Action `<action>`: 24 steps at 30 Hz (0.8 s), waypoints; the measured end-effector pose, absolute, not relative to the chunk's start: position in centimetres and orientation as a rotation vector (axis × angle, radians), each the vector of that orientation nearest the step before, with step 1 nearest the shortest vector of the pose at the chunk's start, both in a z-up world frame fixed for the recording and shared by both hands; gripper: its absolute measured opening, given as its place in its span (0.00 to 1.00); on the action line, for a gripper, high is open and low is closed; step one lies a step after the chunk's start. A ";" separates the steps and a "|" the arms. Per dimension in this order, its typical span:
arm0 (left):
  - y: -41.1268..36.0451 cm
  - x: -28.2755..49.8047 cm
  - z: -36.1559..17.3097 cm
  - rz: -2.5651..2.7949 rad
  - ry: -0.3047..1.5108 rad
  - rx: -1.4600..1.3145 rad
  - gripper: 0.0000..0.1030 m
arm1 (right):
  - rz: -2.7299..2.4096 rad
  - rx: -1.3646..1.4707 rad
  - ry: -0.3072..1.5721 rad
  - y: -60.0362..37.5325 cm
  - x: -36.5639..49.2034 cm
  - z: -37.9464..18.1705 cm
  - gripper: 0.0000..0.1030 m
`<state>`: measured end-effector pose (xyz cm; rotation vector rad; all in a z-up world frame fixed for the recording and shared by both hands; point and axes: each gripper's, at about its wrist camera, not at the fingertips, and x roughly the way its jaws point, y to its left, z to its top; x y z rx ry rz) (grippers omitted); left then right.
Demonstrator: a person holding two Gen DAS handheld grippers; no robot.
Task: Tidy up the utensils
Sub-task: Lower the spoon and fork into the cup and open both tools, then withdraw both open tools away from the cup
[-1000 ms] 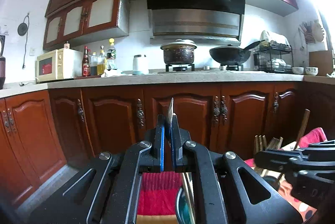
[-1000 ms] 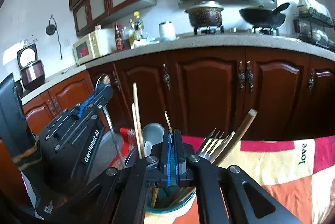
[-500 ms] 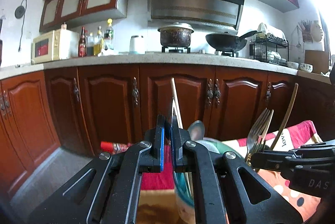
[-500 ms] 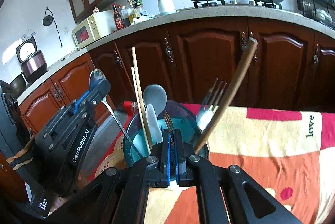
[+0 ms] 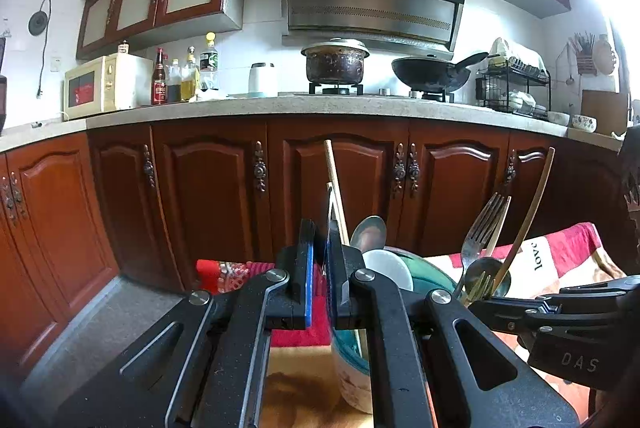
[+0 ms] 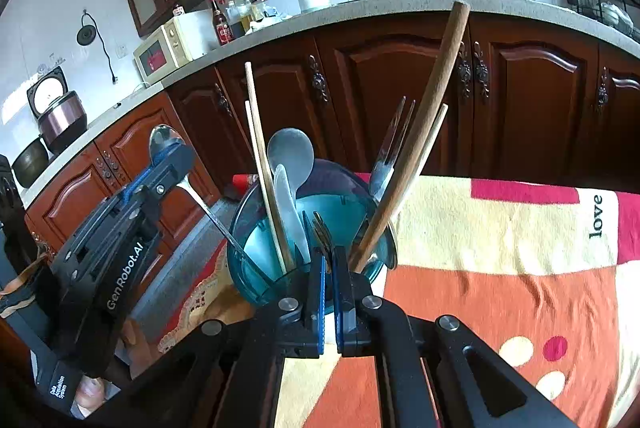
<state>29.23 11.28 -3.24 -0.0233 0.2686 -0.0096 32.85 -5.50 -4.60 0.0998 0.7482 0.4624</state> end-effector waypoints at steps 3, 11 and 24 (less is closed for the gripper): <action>11.4 29.1 -3.3 -0.009 0.289 -0.026 0.04 | 0.463 0.122 0.766 -5.7 32.9 -4.8 0.02; 11.4 28.5 -2.6 0.016 0.327 -0.028 0.15 | 0.455 0.151 0.789 -6.7 32.5 -4.5 0.06; 10.6 19.7 1.8 0.056 0.433 -0.070 0.30 | 0.416 0.173 0.764 -10.0 25.4 0.2 0.43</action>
